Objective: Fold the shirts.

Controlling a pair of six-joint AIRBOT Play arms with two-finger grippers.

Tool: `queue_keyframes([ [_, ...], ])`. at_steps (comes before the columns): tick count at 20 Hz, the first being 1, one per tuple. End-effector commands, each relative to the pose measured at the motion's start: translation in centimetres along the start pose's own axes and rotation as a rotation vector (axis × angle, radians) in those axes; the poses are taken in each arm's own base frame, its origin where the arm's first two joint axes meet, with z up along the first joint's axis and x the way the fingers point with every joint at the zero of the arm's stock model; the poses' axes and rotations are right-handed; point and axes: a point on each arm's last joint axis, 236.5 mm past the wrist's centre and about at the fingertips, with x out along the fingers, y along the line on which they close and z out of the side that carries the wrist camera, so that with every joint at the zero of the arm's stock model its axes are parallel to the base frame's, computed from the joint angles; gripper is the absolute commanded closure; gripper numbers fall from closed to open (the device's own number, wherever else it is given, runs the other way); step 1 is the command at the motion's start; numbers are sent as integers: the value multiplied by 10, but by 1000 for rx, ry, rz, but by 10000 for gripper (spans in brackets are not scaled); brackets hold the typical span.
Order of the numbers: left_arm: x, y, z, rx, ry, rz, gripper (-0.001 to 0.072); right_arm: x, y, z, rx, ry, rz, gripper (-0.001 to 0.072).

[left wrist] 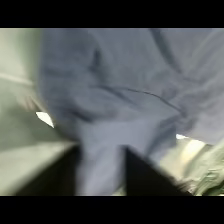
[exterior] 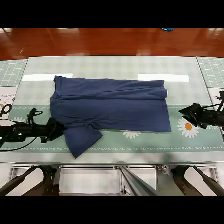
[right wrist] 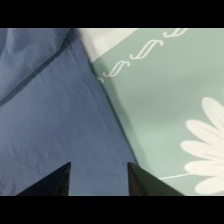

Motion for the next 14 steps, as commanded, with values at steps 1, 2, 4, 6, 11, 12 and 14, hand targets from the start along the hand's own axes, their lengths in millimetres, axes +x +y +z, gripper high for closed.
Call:
queue_keyframes([
  [1, 7, -7, -5, 66, 33, 6, 689, -11, -18, 14, 8, -43, -69, 299],
  [2, 3, -9, -3, 72, 38, 0, 689, -19, -31, 18, 29, -52, -106, 299],
  [4, -3, -15, 0, 96, 41, -12, 689, -28, -62, -6, 96, 34, -201, 299],
  [6, -5, -17, 3, 102, 31, -12, 689, -22, -74, -42, 145, 149, -234, 299],
  [11, -5, -16, 4, 103, 29, -11, 689, 11, -58, -91, 82, 341, -195, 299],
  [12, -5, -17, 4, 103, 29, -11, 689, 19, -51, -92, 67, 351, -182, 299],
  [14, -5, -16, 4, 103, 28, -11, 689, 36, -38, -89, 69, 347, -141, 299],
])
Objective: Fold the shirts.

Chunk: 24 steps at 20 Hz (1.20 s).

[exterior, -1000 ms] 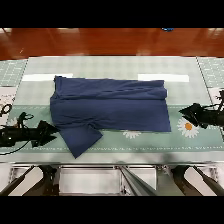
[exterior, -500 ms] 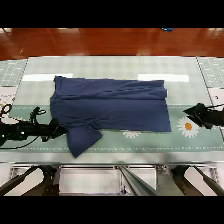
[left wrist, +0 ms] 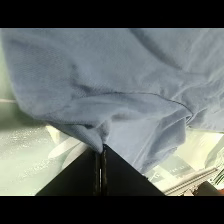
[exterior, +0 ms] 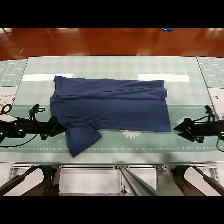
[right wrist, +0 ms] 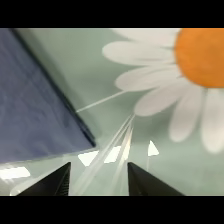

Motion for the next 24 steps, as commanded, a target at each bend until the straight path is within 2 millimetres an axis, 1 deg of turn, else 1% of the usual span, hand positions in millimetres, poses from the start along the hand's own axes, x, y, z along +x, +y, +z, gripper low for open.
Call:
queue_keyframes([
  [1, 0, -1, 0, 6, 1, -1, 689, 25, 22, 0, -16, 40, 43, 299],
  [3, 0, -1, 0, 7, 1, -1, 689, 38, 33, 5, -19, 56, 71, 300],
  [4, 0, -1, 0, 11, 0, -1, 689, 44, 41, 11, -19, 51, 90, 301],
  [6, -1, -1, 1, 16, -1, -1, 689, 49, 60, 25, -44, 26, 121, 325],
  [7, -1, -2, 2, 25, -4, -1, 689, 48, 70, 29, -77, 17, 138, 487],
  [8, -3, -3, 6, 30, -14, -2, 689, 45, 82, 29, -155, 21, 162, 683],
  [9, -7, -6, 10, 55, -25, -6, 689, 38, 92, 25, -235, 47, 186, 683],
  [10, -12, -9, 16, 70, -44, -10, 689, 31, 95, 21, -278, 78, 182, 683],
  [11, -18, -13, 22, 76, -58, -16, 689, 23, 92, 22, -310, 84, 155, 683],
  [13, -33, -24, 31, 111, -73, -31, 689, 6, 86, 34, -320, 34, 104, 683],
  [14, -40, -31, 40, 133, -95, -31, 689, -1, 89, 40, -332, 3, 102, 683],
  [15, -48, -39, 52, 151, -135, -37, 689, -6, 93, 46, -347, -14, 98, 683],
  [16, -55, -48, 70, 166, -192, -43, 689, -9, 98, 52, -352, -28, 107, 683],
  [17, -61, -55, 85, 185, -231, -41, 689, -11, 107, 60, -347, -43, 132, 683],
  [19, -68, -78, 111, 220, -271, -64, 689, -14, 122, 79, -335, -75, 174, 683],
  [21, -68, -103, 137, 246, -274, -95, 689, -15, 134, 96, -331, -79, 211, 683],
  [24, -60, -124, 181, 232, -262, -107, 689, -18, 146, 126, -335, -103, 230, 684],
])
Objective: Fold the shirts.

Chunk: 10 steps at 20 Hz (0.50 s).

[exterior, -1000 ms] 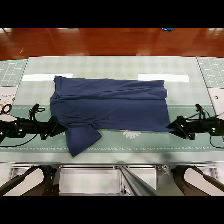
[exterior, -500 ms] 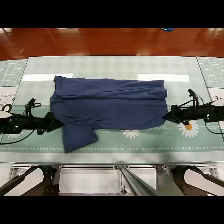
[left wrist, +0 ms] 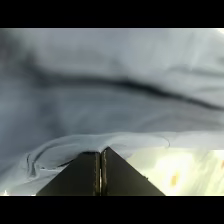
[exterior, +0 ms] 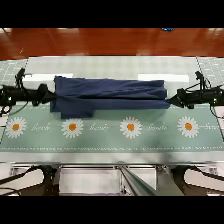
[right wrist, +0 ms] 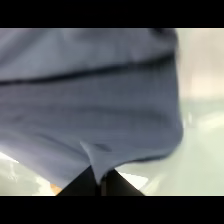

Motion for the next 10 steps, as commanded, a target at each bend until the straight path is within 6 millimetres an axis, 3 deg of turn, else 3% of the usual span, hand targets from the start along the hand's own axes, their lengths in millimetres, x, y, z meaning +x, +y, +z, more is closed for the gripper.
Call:
queue_keyframes([
  [1, 22, -14, 57, -21, -19, -23, 689, 1, 5, 40, -4, -38, 33, 683],
  [5, 53, -16, 100, -65, 5, -41, 689, 18, 5, 72, -8, -37, 50, 683],
  [10, 74, -16, 128, -76, 12, -54, 689, 50, 9, 114, 7, -66, 38, 683],
])
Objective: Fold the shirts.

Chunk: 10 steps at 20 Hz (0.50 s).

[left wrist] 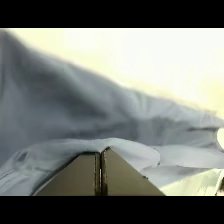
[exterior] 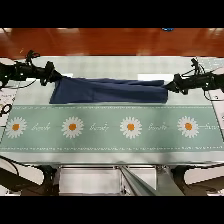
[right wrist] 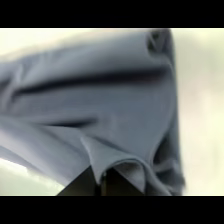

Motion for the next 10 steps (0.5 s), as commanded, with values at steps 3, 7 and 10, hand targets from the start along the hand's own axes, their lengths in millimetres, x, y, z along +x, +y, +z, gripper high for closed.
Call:
queue_keyframes([
  [3, 17, 4, 19, -18, 5, -7, 689, 21, -7, 38, 23, -41, -14, 683],
  [7, 20, 6, 16, -22, 20, -8, 682, 24, -12, 51, 34, -76, -23, 670],
  [10, 10, 2, -4, -16, 113, -26, 198, 18, -13, 53, 34, -75, -26, 300],
])
